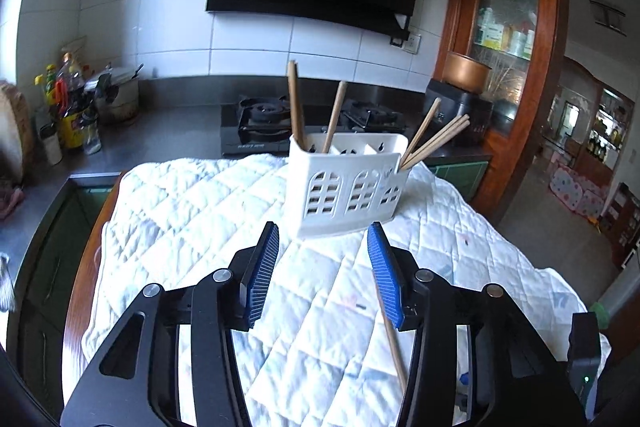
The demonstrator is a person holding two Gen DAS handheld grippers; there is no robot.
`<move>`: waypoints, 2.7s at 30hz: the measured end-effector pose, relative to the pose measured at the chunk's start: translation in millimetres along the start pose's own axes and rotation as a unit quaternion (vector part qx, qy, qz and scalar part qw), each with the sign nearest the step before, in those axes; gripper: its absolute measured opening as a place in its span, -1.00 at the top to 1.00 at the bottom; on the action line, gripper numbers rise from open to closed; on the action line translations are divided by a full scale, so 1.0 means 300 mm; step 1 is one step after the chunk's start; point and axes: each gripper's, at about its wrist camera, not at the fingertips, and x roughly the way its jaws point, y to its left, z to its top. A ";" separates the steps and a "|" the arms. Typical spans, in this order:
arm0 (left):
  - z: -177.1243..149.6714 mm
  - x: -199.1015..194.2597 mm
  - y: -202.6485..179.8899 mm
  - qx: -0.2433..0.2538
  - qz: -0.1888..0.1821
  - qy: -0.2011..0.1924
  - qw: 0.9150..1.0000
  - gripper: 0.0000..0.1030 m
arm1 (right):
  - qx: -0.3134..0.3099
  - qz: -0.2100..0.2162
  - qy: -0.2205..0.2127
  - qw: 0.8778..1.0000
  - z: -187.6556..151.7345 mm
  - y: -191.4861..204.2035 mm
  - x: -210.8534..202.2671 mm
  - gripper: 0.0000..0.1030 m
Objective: Organize utensils
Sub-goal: 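Close the right gripper on a chopstick on the cloth while the left gripper moves back, then close the left gripper on the last chopstick while the right gripper lifts its chopstick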
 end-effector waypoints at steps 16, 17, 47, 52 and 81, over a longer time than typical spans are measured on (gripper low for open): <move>-0.263 -0.044 0.039 -0.043 0.035 0.049 0.997 0.08 | 0.016 -0.056 -0.002 0.998 0.010 0.014 0.037 0.82; -0.276 -0.038 0.036 -0.043 0.032 0.055 0.997 0.08 | 0.014 -0.055 -0.003 0.998 0.009 0.012 0.035 0.83; -0.503 0.162 -0.243 -0.038 -0.058 0.178 0.982 0.51 | -0.001 -0.059 -0.090 0.994 0.014 -0.097 -0.177 0.87; -0.512 0.185 -0.255 -0.035 -0.048 0.192 0.980 0.66 | 0.001 -0.057 -0.091 0.994 0.014 -0.102 -0.180 0.87; -0.192 0.085 -0.115 -0.038 -0.071 0.078 0.994 0.90 | -0.075 -0.034 -0.134 0.988 0.406 -0.086 -0.306 0.87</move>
